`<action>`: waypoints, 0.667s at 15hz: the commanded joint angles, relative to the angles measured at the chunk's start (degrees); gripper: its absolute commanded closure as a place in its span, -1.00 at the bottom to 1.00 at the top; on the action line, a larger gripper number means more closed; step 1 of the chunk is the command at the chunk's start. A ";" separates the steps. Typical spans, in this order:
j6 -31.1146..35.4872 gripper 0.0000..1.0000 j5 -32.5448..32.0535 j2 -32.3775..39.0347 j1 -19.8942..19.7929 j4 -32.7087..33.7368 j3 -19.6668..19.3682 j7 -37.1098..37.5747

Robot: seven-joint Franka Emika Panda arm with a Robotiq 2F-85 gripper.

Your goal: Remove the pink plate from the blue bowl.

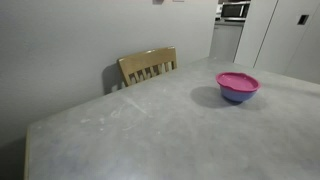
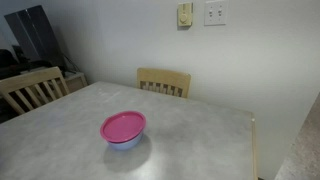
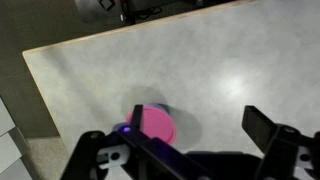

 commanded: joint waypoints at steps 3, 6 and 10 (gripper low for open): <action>2.26 -1.00 -0.78 1.91 -0.06 -0.25 -0.84 -1.20; 8.06 -1.00 -0.77 5.25 -0.95 -0.98 -1.84 -0.85; 22.88 -1.00 0.68 11.06 -0.58 -3.19 -4.45 -2.07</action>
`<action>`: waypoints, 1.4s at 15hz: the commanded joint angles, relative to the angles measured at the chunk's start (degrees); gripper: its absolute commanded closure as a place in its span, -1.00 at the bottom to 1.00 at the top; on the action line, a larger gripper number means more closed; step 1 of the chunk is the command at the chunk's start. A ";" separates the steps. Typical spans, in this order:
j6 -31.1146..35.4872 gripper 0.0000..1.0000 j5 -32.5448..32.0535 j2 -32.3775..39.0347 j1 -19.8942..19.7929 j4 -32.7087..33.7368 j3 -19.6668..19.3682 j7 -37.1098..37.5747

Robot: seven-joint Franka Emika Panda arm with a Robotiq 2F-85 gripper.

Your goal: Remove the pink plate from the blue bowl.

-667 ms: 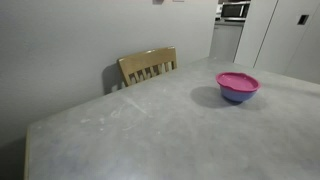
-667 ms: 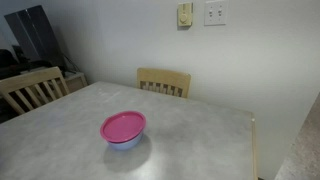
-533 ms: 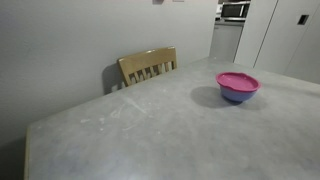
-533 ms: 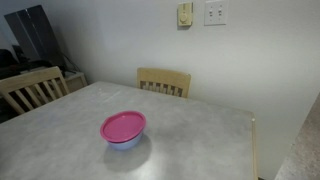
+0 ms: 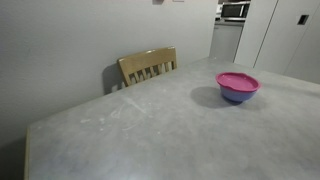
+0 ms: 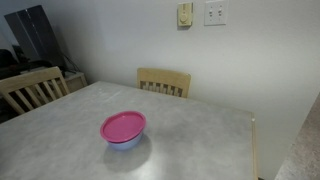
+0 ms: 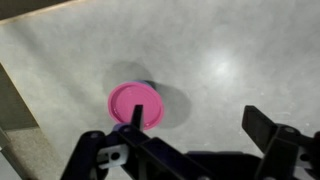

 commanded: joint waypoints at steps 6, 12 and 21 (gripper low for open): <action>23.28 -1.00 0.76 13.43 -0.69 -4.25 -3.94 -1.19; 33.31 -1.00 1.73 20.56 -2.13 -7.96 -8.47 -4.84; 36.07 -1.00 6.11 20.57 -1.56 -7.72 -9.64 -6.57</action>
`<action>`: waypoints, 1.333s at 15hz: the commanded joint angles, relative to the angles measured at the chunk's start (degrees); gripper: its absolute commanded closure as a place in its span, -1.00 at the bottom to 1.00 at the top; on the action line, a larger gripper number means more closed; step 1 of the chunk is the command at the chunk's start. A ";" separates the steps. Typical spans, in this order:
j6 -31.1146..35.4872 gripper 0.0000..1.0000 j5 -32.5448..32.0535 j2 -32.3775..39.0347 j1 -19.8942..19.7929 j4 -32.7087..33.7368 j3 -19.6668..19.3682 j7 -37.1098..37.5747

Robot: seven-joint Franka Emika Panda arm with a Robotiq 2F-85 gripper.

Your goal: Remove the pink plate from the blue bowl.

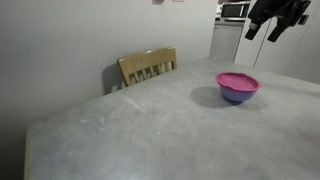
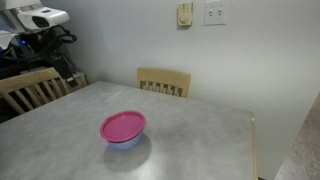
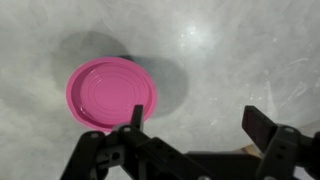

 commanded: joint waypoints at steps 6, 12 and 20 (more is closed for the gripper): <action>-2.13 -1.00 -14.81 7.95 -1.69 3.63 0.62 -9.17; 6.08 -1.00 -23.22 17.89 -0.93 7.69 -0.14 -15.48; 8.04 -1.00 -18.81 28.99 -1.67 11.36 -2.71 -23.24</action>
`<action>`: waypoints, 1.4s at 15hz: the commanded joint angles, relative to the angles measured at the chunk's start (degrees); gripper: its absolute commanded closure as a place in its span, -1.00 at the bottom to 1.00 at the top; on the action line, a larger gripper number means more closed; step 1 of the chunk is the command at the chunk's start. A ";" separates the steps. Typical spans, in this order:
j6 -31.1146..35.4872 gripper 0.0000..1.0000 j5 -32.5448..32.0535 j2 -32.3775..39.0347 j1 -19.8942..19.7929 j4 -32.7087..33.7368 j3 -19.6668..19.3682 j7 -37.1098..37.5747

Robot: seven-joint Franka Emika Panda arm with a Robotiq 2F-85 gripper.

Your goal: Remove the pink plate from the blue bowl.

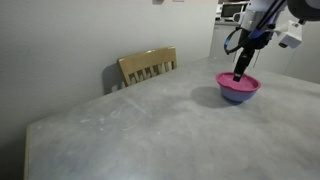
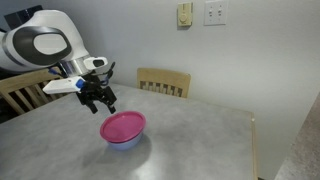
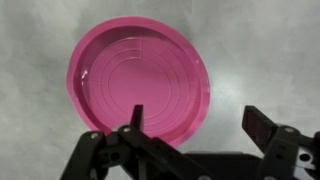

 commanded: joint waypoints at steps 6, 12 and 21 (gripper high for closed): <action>-3.85 -1.00 2.41 6.79 -0.02 7.94 -0.25 -5.49; -6.09 -1.00 4.17 8.36 -0.52 10.17 0.48 -8.73; -7.49 -1.00 3.82 7.98 0.17 10.43 0.43 -9.04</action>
